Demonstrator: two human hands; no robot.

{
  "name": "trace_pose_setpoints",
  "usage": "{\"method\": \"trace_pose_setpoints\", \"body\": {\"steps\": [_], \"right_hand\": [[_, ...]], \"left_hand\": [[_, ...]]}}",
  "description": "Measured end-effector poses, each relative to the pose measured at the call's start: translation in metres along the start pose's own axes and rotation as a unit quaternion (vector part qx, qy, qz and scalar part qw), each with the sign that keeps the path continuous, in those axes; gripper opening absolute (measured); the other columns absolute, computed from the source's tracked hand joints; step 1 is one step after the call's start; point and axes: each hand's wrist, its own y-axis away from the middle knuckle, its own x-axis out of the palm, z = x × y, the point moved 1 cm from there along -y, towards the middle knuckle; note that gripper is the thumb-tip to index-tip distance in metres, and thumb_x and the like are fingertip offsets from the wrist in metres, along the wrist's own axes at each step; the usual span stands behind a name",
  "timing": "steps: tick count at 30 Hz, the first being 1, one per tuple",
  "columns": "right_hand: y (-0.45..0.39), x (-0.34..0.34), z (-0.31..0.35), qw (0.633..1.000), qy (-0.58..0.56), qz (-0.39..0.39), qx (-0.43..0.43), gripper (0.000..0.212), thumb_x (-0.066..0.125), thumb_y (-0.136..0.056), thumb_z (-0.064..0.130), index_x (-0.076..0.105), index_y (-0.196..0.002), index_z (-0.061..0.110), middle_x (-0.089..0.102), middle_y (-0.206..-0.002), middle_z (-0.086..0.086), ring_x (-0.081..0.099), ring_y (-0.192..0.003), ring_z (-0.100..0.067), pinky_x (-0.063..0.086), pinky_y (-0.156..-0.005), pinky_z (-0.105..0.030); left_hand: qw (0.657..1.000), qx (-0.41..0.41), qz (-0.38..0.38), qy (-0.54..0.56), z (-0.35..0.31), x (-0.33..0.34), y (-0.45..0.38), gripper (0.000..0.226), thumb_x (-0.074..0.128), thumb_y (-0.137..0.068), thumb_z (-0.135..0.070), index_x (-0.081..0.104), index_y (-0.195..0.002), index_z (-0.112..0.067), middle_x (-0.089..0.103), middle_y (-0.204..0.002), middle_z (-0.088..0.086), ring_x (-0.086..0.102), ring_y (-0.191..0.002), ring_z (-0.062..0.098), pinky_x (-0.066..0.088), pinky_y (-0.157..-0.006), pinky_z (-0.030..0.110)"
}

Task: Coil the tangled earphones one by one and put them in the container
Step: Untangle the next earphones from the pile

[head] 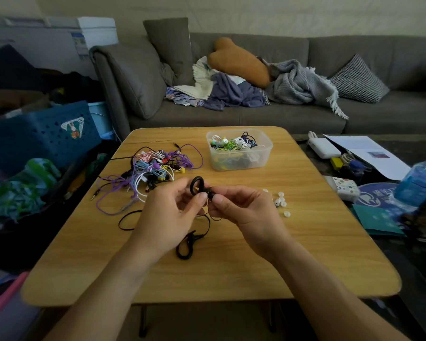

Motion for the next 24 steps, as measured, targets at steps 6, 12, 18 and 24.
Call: {"method": "trace_pose_setpoints", "body": {"steps": [6, 12, 18, 24], "right_hand": [[0.001, -0.002, 0.003, 0.999, 0.033, 0.011, -0.003, 0.015, 0.071, -0.078, -0.005, 0.071, -0.093, -0.002, 0.074, -0.081, -0.013, 0.07, -0.065, -0.018, 0.057, -0.066, -0.025], [0.001, -0.005, 0.003, 0.999, 0.031, 0.018, 0.002, 0.018, 0.075, -0.068, 0.007, 0.074, -0.086, 0.003, 0.074, -0.079, -0.014, 0.07, -0.066, -0.02, 0.061, -0.069, -0.029], [-0.002, -0.009, -0.001, 0.996, -0.018, 0.057, 0.066, 0.021, 0.073, -0.07, 0.006, 0.075, -0.089, 0.0, 0.072, -0.078, -0.017, 0.07, -0.07, -0.021, 0.059, -0.068, -0.028], [-0.002, -0.012, 0.007, 0.987, 0.138, 0.067, -0.036, 0.012, 0.076, -0.075, -0.007, 0.075, -0.085, 0.0, 0.074, -0.078, -0.015, 0.07, -0.067, -0.024, 0.059, -0.066, -0.029]], "left_hand": [[0.999, 0.019, -0.002, -0.027, 0.001, -0.001, 0.001, 0.015, 0.066, -0.09, -0.012, 0.069, -0.102, -0.021, 0.072, -0.076, 0.0, 0.069, -0.064, 0.011, 0.059, -0.063, 0.04], [0.998, 0.042, 0.018, -0.047, 0.0, -0.001, 0.0, 0.014, 0.066, -0.09, -0.012, 0.07, -0.101, -0.019, 0.071, -0.075, -0.001, 0.069, -0.065, 0.012, 0.058, -0.061, 0.041], [0.998, 0.042, 0.045, -0.034, 0.0, -0.002, -0.003, 0.02, 0.067, -0.088, -0.004, 0.07, -0.099, -0.021, 0.071, -0.076, -0.002, 0.069, -0.064, 0.014, 0.058, -0.06, 0.037], [0.997, -0.053, 0.044, 0.025, 0.0, 0.002, -0.001, 0.02, 0.066, -0.085, 0.007, 0.065, -0.082, -0.012, 0.069, -0.066, 0.01, 0.062, -0.049, 0.021, 0.051, -0.047, 0.029]]}}
